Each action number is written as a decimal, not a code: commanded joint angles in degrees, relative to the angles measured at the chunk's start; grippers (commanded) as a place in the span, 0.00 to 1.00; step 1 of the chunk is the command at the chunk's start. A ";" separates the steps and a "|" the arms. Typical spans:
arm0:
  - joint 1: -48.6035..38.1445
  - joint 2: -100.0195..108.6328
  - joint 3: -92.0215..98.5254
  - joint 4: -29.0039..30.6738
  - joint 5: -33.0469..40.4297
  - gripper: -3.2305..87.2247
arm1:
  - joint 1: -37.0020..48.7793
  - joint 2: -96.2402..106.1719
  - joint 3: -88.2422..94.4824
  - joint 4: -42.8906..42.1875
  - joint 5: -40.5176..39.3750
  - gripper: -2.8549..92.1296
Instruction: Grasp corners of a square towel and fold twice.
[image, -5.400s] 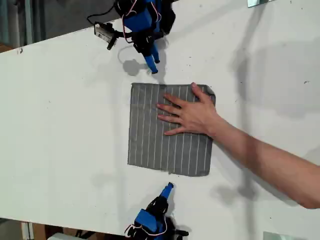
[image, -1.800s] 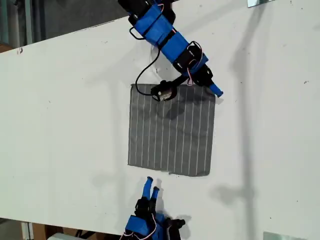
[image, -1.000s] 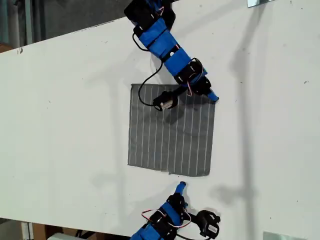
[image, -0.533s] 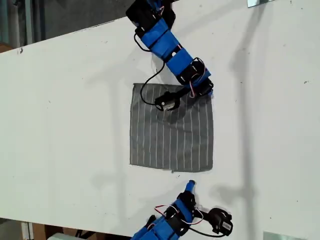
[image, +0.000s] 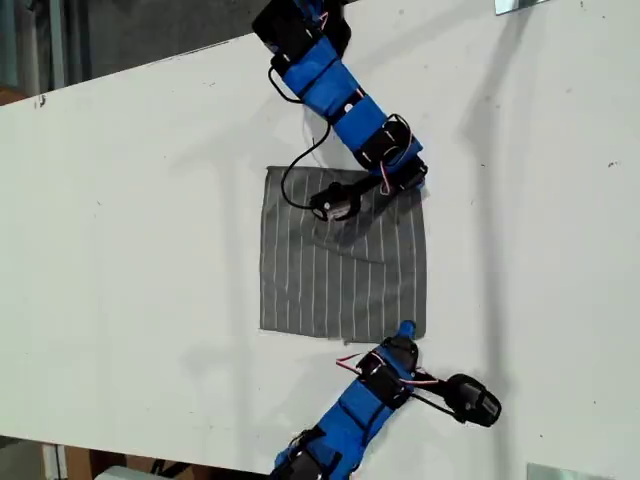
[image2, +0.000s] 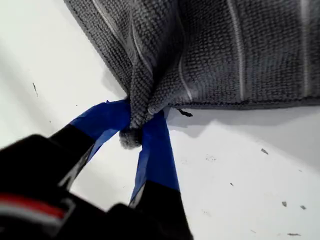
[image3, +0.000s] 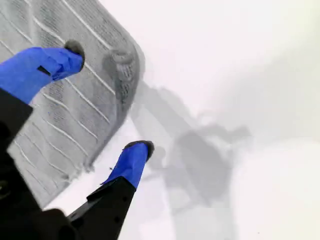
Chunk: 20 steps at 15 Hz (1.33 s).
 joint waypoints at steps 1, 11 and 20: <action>-2.72 -0.09 -5.19 0.18 3.69 0.42 | -1.32 0.00 -1.41 -0.26 0.35 0.03; -2.20 -7.65 -3.52 -5.19 -3.08 0.39 | -2.46 1.32 -3.60 1.14 0.35 0.03; 0.26 -7.91 -3.08 -4.48 -15.21 0.03 | -3.08 1.58 -6.33 4.57 0.88 0.03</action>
